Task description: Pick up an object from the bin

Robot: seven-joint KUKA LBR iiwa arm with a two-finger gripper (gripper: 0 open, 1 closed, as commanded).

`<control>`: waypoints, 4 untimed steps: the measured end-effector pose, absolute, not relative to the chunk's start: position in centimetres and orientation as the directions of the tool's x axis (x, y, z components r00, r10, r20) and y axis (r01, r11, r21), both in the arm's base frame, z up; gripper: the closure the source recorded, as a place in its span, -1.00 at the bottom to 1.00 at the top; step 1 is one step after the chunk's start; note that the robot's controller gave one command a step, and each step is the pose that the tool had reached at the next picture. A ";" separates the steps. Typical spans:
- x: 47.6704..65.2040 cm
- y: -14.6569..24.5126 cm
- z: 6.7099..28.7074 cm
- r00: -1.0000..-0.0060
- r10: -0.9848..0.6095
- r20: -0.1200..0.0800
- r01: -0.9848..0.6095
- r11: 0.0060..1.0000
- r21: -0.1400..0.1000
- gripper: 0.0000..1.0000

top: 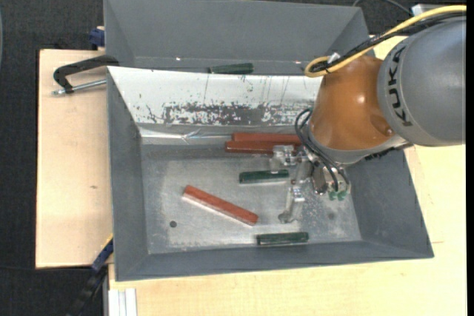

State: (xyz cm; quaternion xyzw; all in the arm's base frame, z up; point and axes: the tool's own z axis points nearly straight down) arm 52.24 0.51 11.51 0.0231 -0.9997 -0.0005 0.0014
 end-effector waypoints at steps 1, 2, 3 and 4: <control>54.1 -0.7 9.3 -1.000 0.000 -0.006 0.000 1.000 0.003 -1.00; 55.5 4.0 7.1 -0.994 0.109 -0.005 0.109 0.994 0.002 1.00; 55.5 4.0 7.1 -0.994 0.110 -0.005 0.110 0.994 0.002 1.00; 54.8 3.1 20.5 -0.993 0.116 -0.006 0.116 0.993 0.002 1.00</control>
Offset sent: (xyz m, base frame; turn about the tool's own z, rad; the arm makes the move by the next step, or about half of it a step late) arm 0.0319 0.0337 -0.0451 0.1575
